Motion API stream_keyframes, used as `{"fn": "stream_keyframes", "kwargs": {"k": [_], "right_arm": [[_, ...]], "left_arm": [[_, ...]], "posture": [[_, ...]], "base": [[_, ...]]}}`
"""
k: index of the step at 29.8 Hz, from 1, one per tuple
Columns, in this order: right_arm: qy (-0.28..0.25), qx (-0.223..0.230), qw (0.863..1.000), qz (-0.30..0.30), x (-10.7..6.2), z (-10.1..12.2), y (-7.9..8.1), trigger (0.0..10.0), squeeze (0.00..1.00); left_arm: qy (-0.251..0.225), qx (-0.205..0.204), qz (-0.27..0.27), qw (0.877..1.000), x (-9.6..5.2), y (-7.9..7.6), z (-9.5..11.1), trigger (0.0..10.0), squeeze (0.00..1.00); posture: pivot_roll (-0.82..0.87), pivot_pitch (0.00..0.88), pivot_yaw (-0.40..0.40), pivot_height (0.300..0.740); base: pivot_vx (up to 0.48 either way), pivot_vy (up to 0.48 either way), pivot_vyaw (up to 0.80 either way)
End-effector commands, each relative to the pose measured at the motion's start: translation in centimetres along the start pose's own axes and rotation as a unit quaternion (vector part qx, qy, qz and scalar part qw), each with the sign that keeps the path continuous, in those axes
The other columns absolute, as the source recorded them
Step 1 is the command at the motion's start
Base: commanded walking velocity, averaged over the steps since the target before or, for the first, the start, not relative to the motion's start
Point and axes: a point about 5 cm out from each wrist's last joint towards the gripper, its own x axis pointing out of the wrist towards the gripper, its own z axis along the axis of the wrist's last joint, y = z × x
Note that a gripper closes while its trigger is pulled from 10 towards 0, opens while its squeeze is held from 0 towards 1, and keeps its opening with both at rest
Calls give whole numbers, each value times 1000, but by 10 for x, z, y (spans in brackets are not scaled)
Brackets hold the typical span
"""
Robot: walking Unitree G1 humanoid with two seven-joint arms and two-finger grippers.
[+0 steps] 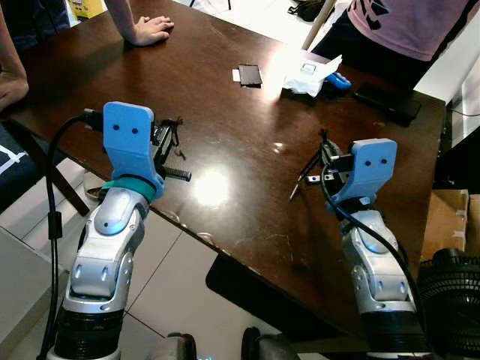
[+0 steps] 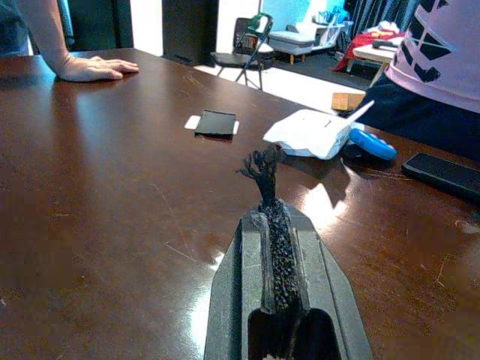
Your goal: Hang keys on a hook
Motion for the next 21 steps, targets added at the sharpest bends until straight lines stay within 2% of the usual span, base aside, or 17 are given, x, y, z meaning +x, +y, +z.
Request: {"fn": "stream_keyframes", "kwargs": {"k": [1,5,21], "right_arm": [[2,3,1000,-7,-2,-3,0,10000,0],[1,-2,1000,-5,-2,-4,4,10000,0],[-9,8,1000,12,-3,-1,11,10000,0]], "left_arm": [[12,7,1,1000,-2,0,-5,10000,0],[18,6,3,1000,-2,1,-7,10000,0],[19,5,6,1000,-3,1,-8,10000,0]], "posture": [[96,91,32,740],[96,91,32,740],[99,86,32,740]], "base": [[0,0,0],[-232,0,0],[-479,0,0]]}}
